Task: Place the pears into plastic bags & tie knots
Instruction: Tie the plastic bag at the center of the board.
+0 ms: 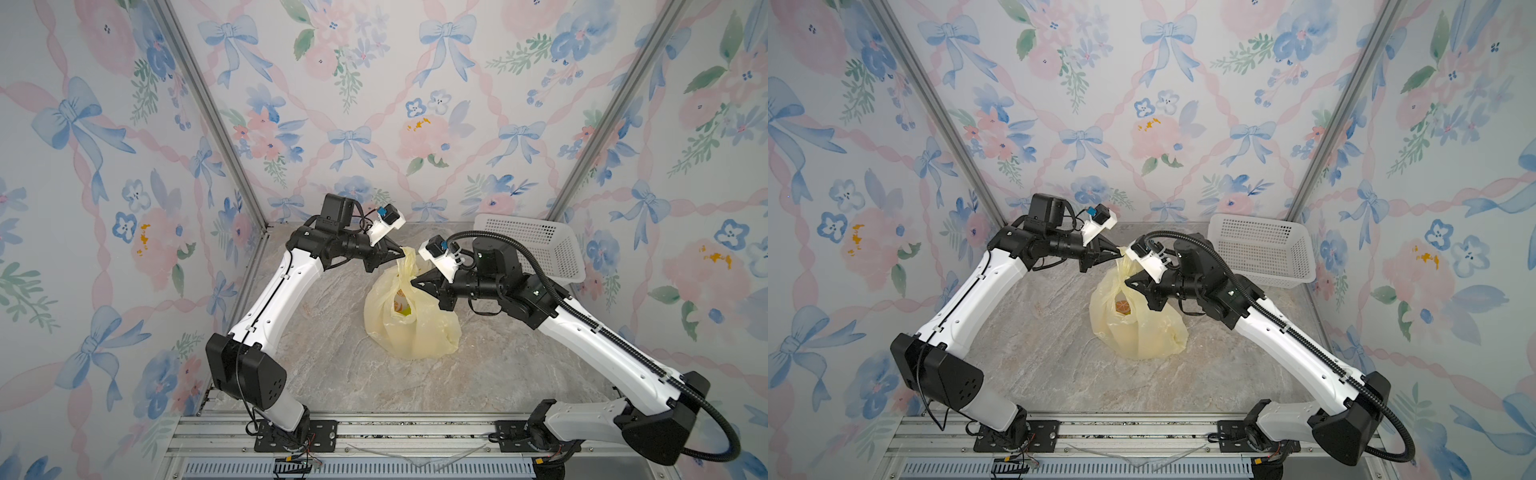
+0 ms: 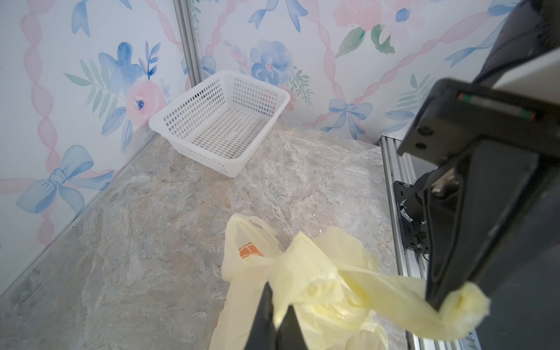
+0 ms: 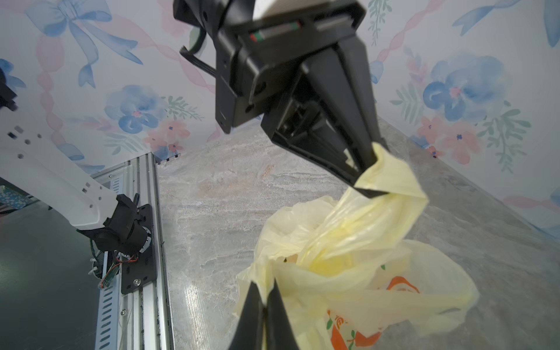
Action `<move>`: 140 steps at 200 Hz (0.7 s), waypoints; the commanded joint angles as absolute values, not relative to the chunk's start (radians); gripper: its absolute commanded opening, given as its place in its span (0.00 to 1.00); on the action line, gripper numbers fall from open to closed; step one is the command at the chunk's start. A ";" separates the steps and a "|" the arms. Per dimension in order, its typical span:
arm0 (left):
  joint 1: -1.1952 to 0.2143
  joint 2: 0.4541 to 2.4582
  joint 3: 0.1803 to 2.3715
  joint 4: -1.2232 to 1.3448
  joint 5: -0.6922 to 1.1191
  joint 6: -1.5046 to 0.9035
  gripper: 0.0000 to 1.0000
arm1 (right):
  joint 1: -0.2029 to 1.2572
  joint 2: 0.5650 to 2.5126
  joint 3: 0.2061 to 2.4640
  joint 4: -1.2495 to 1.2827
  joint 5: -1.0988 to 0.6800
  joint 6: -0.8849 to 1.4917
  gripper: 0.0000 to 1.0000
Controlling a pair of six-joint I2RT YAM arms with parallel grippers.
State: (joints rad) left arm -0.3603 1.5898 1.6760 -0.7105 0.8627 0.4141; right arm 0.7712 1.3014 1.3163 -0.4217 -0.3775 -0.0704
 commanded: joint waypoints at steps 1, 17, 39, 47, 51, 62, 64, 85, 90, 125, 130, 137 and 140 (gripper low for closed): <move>-0.360 1.604 1.687 -0.701 0.873 0.400 0.00 | 0.843 1.328 1.263 -0.381 -0.235 0.008 0.00; -0.360 1.603 1.683 -0.700 0.874 0.401 0.00 | 0.885 1.348 1.226 -0.333 -0.181 0.045 0.00; -0.360 1.595 1.678 -0.701 0.875 0.401 0.00 | 0.931 1.384 1.192 -0.302 -0.065 0.089 0.00; -0.359 1.593 1.676 -0.701 0.876 0.402 0.00 | 0.946 1.398 1.184 -0.294 -0.008 0.102 0.00; -0.359 1.592 1.674 -0.701 0.878 0.402 0.00 | 0.951 1.406 1.179 -0.287 0.019 0.108 0.00; -0.360 1.589 1.672 -0.701 0.882 0.402 0.00 | 0.968 1.427 1.167 -0.259 0.083 0.127 0.00; -0.360 1.588 1.672 -0.701 0.883 0.402 0.00 | 0.970 1.431 1.165 -0.254 0.094 0.130 0.00; -0.362 1.586 1.669 -0.701 0.892 0.404 0.00 | 0.992 1.479 1.156 -0.204 0.205 0.160 0.01; -0.362 1.586 1.669 -0.701 0.895 0.403 0.00 | 0.996 1.492 1.152 -0.189 0.227 0.168 0.01; -0.368 1.584 1.664 -0.700 0.890 0.387 0.03 | 1.021 1.551 1.150 -0.110 0.398 0.192 0.00; -0.368 1.584 1.663 -0.694 0.879 0.369 0.08 | 1.021 1.555 1.147 -0.097 0.416 0.195 0.00; -0.369 1.582 1.658 -0.675 0.848 0.333 0.23 | 1.022 1.560 1.135 -0.065 0.425 0.200 0.00; -0.367 1.581 1.654 -0.665 0.828 0.313 0.29 | 1.021 1.561 1.131 -0.054 0.425 0.201 0.00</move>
